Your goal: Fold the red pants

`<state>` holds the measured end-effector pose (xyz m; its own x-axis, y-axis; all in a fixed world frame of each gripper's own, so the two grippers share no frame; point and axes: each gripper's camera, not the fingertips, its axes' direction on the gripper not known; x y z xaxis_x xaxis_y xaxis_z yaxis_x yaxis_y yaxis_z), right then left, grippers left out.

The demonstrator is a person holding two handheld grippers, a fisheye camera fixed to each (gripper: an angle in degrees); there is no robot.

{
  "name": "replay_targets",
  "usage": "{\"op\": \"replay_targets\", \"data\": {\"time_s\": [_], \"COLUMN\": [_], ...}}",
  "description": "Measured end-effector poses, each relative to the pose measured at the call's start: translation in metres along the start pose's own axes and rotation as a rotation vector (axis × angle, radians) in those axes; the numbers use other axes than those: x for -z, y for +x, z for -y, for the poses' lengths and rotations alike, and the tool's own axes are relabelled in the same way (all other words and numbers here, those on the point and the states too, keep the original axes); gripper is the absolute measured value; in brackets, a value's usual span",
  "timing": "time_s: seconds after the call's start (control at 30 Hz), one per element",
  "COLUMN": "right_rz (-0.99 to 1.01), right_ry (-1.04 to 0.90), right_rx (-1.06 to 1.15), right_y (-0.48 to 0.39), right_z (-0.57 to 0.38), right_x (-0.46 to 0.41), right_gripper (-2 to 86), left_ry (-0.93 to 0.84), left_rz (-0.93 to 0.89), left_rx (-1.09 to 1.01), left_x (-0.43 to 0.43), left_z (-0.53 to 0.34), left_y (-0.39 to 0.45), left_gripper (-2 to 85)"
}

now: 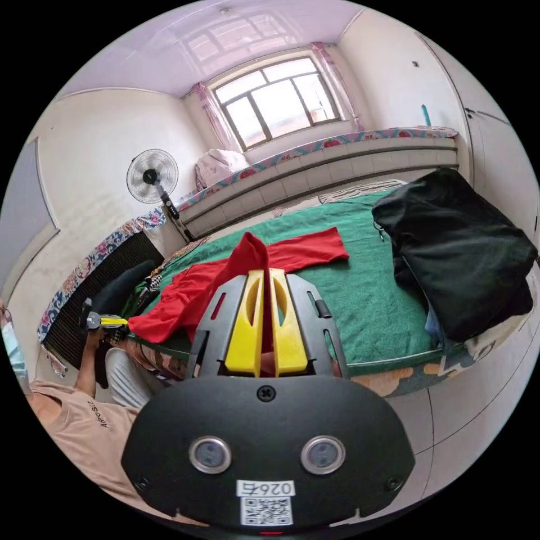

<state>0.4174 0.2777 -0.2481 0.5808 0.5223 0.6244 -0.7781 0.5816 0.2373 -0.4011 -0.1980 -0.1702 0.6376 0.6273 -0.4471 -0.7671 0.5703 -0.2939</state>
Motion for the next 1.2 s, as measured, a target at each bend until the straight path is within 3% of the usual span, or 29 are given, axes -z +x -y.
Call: {"op": "replay_targets", "data": {"time_s": [0.13, 0.33, 0.63, 0.97, 1.2], "right_rz": [0.104, 0.272, 0.150, -0.163, -0.329], "right_ry": [0.034, 0.202, 0.261, 0.031, -0.279], "right_rx": [-0.149, -0.214, -0.140, -0.023, 0.003], "right_y": [0.084, 0.143, 0.140, 0.130, 0.173], "right_z": [-0.059, -0.131, -0.113, 0.036, 0.102], "right_x": [0.009, 0.021, 0.018, -0.106, -0.267], "right_gripper": [-1.5, -1.6, -1.6, -1.5, -1.4], "left_ry": [0.116, 0.148, 0.341, 0.097, -0.216], "left_rz": [-0.133, -0.130, -0.145, -0.131, -0.152], "left_rx": [0.125, 0.183, 0.316, 0.144, 0.030], "left_x": [-0.002, -0.015, -0.003, -0.067, -0.215], "left_z": [-0.026, -0.024, -0.007, 0.205, 0.378], "left_y": [-0.041, -0.059, -0.105, -0.193, -0.224], "left_gripper": [-0.7, -0.7, -0.7, -0.7, -0.7]}}
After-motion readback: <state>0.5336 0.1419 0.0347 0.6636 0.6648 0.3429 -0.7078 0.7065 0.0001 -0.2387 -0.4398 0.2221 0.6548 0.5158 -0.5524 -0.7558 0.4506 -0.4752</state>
